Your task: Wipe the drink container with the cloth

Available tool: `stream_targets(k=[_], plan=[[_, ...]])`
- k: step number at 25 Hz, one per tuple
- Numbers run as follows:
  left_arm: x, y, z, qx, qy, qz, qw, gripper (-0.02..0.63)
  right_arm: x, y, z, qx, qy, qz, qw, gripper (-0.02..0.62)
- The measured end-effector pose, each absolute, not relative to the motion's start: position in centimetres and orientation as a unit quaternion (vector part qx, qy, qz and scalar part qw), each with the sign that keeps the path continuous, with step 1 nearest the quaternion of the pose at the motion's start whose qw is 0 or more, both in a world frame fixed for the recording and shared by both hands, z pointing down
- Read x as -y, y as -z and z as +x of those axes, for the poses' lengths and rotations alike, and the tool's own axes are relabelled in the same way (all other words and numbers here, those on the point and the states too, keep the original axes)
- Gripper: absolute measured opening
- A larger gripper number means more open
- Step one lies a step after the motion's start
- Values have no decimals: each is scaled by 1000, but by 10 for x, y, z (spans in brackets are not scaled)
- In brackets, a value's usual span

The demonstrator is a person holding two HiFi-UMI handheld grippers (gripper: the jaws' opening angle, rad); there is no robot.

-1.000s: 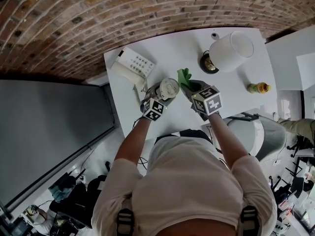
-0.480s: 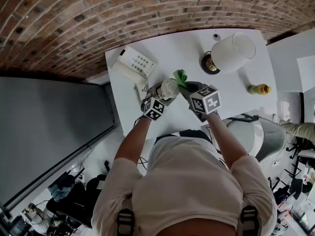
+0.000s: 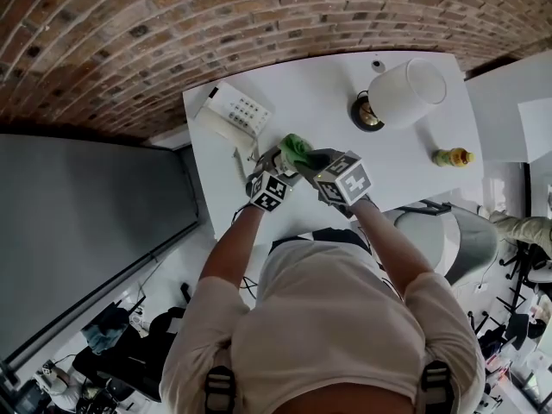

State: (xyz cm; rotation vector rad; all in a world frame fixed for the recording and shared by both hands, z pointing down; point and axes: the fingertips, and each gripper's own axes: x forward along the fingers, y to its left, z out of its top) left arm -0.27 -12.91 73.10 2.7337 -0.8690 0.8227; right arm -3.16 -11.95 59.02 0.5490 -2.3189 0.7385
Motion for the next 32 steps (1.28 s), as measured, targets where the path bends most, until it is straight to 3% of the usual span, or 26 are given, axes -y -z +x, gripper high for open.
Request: stream_targets(k=[18, 25, 29, 32], plan=[[130, -731, -5, 299, -263, 913, 90, 374, 113, -592, -64, 878, -280, 181, 342, 41], [129, -732, -1, 297, -271, 912, 87, 373, 113, -576, -60, 889, -292, 188, 299, 41], [129, -732, 0, 297, -269, 912, 87, 373, 132, -553, -31, 892, -298, 226, 252, 41], [129, -732, 0, 296, -264, 914, 89, 374, 145, -553, -5, 888, -289, 247, 257, 41]])
